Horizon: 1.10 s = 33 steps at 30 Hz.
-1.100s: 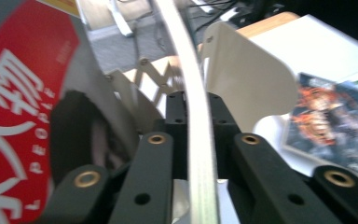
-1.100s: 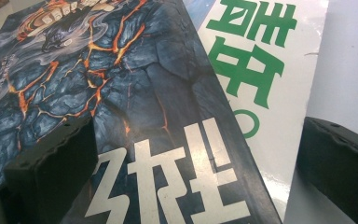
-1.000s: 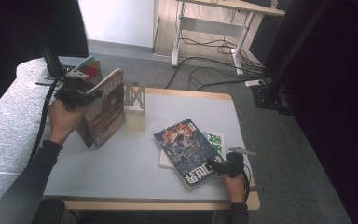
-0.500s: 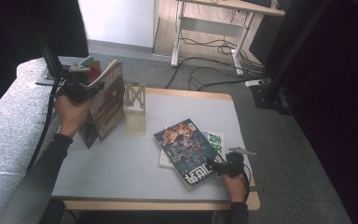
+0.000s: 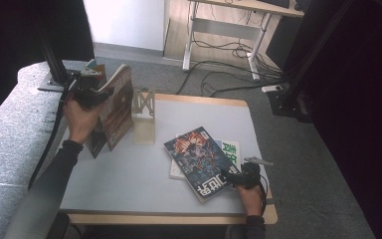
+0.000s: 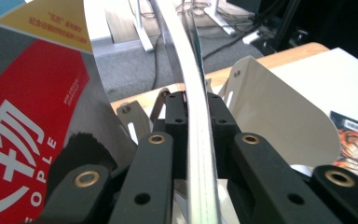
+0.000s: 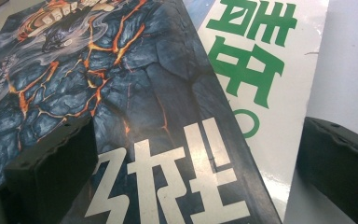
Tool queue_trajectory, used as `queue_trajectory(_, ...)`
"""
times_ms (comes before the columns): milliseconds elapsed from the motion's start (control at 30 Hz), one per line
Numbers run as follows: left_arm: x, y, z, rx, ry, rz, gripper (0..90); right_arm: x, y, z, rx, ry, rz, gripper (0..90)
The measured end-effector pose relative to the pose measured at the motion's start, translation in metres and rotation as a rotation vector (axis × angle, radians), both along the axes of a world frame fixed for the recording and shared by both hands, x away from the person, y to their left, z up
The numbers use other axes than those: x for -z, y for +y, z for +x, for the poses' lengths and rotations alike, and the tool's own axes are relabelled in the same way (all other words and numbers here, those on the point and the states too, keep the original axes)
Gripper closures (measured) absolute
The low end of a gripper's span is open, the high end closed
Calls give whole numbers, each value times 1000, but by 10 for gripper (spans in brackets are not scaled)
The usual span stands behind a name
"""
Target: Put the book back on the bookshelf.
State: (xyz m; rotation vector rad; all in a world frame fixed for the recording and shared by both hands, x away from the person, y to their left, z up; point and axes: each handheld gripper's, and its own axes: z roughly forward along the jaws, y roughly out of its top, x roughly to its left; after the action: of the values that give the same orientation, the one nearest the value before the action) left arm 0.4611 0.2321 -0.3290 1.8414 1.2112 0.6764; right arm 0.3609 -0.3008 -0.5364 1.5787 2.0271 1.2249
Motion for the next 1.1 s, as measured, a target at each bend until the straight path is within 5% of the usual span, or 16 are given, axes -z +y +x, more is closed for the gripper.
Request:
queue_trajectory(400, -3, 2, -6, -1, -21, 14, 733, 0, 0, 0, 0, 0, 0, 0)
queue_trajectory(1100, -27, 12, -44, 65, -73, -8, 500, 0, 0, 0, 1, 3, 0, 0)
